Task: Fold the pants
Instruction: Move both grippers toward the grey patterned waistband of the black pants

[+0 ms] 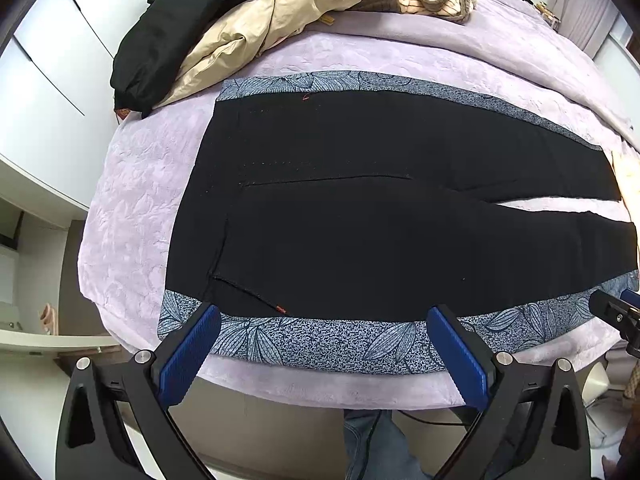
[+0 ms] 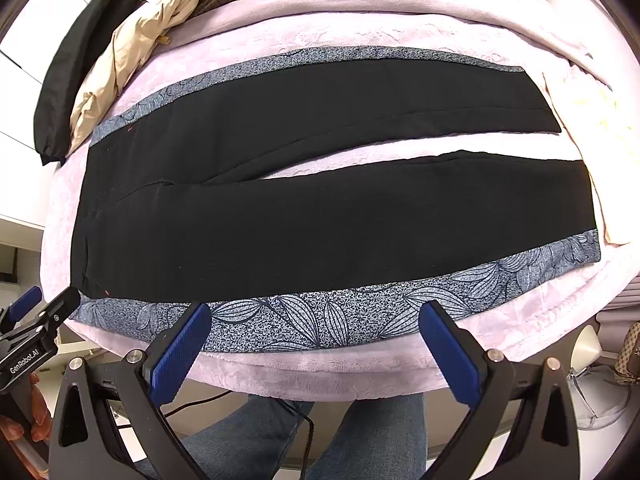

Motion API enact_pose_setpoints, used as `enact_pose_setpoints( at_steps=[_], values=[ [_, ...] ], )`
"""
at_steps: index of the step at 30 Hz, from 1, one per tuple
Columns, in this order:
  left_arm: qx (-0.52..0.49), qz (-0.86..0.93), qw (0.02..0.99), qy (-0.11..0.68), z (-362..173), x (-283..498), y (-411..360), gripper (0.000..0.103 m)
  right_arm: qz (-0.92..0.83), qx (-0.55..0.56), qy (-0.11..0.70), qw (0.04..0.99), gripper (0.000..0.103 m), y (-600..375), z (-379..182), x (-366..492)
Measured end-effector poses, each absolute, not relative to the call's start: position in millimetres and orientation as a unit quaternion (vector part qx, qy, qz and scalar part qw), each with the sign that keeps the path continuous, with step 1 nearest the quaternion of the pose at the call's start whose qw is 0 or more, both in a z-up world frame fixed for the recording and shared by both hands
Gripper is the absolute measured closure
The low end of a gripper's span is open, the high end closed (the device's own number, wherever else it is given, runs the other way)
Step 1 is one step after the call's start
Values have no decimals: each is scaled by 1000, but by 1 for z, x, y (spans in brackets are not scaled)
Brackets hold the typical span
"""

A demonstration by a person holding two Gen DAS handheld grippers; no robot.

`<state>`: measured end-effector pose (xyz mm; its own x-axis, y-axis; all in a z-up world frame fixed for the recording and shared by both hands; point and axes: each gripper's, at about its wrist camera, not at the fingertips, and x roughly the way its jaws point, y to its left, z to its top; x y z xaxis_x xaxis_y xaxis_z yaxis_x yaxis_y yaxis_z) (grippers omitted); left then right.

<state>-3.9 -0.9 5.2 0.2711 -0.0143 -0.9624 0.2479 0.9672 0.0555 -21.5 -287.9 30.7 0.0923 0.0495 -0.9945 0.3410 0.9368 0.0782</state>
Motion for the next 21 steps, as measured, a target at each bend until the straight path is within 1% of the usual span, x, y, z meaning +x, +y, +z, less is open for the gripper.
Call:
enact_pose_setpoints(
  at_steps=[21],
  values=[
    [106,-74,784,607,-3,-3,1,0,-104,152,672,717,0,-286,23,-23]
  ],
)
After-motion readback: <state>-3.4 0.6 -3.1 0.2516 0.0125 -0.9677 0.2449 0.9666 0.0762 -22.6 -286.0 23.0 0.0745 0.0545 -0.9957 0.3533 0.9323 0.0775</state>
